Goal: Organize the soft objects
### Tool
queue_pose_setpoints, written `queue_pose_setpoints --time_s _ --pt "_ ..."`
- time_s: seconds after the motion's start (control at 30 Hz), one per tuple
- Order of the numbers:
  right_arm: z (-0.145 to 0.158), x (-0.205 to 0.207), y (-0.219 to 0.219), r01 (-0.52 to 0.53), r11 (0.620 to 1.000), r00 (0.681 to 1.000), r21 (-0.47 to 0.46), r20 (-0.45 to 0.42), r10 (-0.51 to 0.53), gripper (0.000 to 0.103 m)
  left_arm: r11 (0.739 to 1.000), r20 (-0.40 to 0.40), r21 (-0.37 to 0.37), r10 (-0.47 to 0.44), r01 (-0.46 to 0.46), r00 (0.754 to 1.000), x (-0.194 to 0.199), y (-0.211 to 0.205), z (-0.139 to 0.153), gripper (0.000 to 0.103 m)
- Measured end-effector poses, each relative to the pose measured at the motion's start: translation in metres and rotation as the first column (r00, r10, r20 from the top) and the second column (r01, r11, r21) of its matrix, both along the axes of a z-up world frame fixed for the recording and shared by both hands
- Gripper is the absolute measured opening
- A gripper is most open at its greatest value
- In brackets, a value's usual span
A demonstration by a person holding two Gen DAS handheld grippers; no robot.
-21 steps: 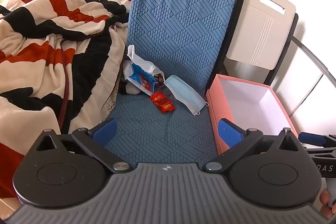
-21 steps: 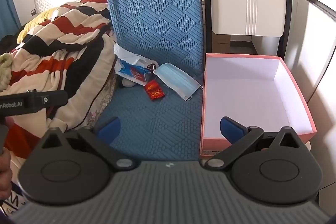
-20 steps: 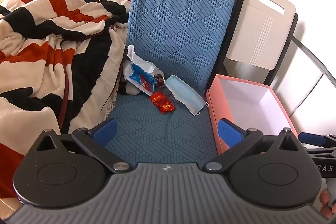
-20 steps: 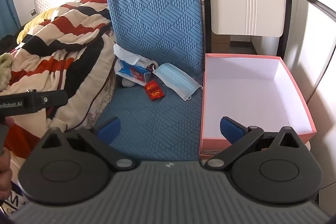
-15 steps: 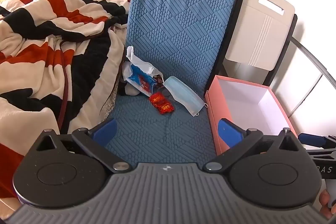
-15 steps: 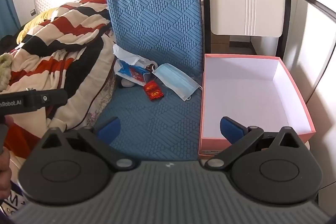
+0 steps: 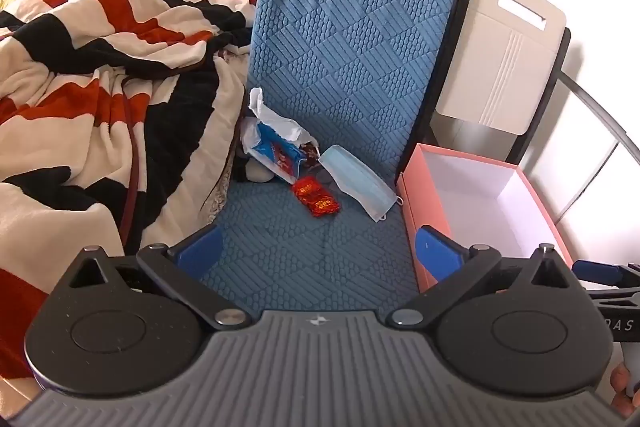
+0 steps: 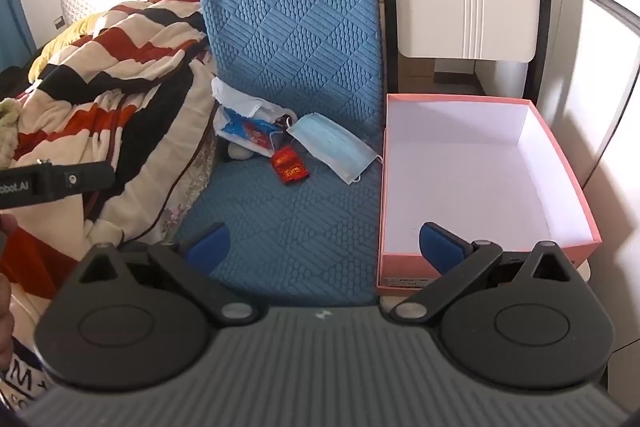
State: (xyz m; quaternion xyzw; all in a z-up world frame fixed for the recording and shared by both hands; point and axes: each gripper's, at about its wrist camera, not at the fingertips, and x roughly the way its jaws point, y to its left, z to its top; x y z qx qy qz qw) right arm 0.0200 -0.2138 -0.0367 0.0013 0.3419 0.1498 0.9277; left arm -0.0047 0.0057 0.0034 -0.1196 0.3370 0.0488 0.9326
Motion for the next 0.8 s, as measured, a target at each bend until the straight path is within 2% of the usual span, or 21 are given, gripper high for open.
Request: queue_pose_setpoints --time_s 0.2,0.4,0.57,0.8 --pt "0.000 0.001 0.005 0.000 1.000 1.000 -0.007 0.004 0.000 0.103 0.999 -0.009 -0.028 0.016 -0.016 1.000 0.004 0.008 -0.005 0.103" --pt "-0.002 0.005 0.006 0.000 1.000 1.000 -0.018 -0.003 0.000 0.103 1.000 -0.016 -0.005 -0.014 0.014 1.000 0.012 0.005 -0.008 0.103" --pt "-0.003 0.007 0.007 0.000 1.000 1.000 -0.022 0.008 0.000 0.103 0.999 -0.025 -0.028 -0.017 0.016 1.000 0.019 0.005 -0.007 0.103" --pt "-0.006 0.011 0.003 0.017 1.000 1.000 -0.010 0.000 -0.017 0.103 1.000 -0.011 -0.023 -0.014 0.014 1.000 0.016 0.002 -0.006 0.103"
